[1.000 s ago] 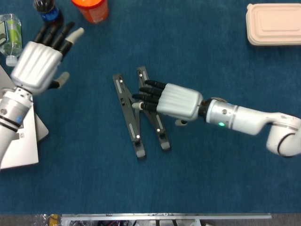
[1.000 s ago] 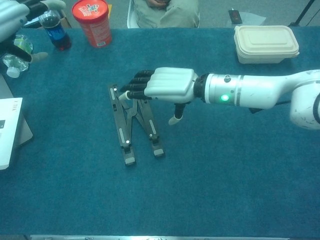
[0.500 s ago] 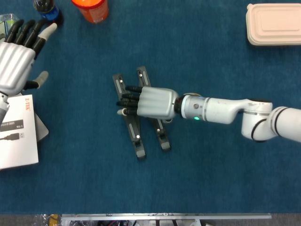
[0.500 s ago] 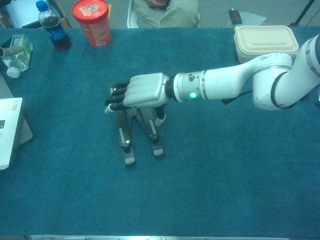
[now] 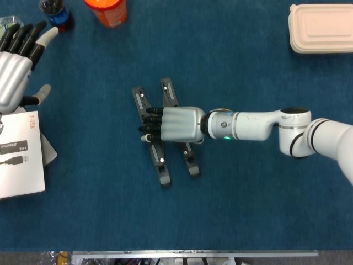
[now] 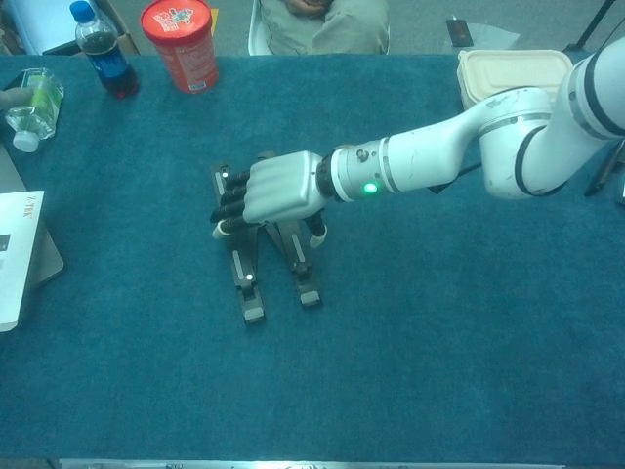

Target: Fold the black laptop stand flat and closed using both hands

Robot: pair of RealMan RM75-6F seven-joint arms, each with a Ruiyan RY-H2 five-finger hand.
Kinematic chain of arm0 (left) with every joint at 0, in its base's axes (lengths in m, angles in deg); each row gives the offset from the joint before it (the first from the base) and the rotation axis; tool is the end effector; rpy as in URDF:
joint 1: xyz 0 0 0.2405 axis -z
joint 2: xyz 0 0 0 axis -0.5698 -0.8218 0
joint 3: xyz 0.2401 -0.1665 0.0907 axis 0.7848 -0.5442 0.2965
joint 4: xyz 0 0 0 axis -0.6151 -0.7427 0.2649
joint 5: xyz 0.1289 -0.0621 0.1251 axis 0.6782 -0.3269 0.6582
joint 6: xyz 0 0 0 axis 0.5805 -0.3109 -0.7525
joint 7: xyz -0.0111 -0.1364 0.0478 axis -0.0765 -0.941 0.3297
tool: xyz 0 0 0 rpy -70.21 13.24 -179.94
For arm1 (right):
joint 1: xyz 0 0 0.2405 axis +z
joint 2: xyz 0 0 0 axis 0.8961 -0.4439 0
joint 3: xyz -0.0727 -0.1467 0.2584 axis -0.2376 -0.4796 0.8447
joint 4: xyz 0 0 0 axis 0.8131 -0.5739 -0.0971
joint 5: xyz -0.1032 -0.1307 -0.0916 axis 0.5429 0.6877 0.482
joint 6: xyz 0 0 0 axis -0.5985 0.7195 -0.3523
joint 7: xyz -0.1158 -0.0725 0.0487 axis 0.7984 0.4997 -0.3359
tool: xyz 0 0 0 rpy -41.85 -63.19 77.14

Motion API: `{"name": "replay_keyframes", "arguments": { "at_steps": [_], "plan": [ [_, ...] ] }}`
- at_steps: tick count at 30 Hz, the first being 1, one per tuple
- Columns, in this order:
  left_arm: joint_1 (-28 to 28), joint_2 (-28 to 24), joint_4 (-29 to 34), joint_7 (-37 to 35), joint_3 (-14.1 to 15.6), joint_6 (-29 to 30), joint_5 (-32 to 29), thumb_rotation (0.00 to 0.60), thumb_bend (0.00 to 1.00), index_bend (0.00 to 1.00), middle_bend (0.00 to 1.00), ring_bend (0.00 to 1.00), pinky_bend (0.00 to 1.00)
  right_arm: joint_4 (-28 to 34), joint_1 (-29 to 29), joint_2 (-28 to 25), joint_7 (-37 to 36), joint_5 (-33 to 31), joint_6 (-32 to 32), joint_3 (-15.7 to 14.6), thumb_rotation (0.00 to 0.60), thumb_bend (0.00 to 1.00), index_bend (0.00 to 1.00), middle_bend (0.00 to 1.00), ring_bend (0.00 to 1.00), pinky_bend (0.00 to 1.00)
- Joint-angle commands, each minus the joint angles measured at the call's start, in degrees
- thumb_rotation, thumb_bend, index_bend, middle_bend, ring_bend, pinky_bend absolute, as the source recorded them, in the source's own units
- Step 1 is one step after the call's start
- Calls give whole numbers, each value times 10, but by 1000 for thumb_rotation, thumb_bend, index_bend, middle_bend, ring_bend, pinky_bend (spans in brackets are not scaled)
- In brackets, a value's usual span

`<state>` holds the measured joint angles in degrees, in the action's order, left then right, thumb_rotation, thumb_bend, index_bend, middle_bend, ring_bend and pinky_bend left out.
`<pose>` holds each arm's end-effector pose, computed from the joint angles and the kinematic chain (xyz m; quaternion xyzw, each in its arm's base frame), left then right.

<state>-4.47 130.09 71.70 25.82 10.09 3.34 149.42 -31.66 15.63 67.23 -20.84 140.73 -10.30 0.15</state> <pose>-0.2526 0.3264 0.2037 -0.7080 -0.3289 -0.3809 0.4955 -0.0328 -0.3958 -0.1069 0.9674 0.0293 0.2321 0.0970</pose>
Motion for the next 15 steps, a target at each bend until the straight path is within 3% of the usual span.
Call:
{"name": "replay_keyframes", "arguments": {
  "at_steps": [1,15],
  "plan": [
    [-1,0,0,-2,-1,0,0,600,284,0,0,0,0,-4,4,3,-3,0,2,-3,600,0,0,0,0,6],
    [-8,3,-7,-15,-3,-1,6,600,284,0,0,0,0,-5,13,6,2,-6,0,-15,600,0,0,0,0,6]
  ]
}}
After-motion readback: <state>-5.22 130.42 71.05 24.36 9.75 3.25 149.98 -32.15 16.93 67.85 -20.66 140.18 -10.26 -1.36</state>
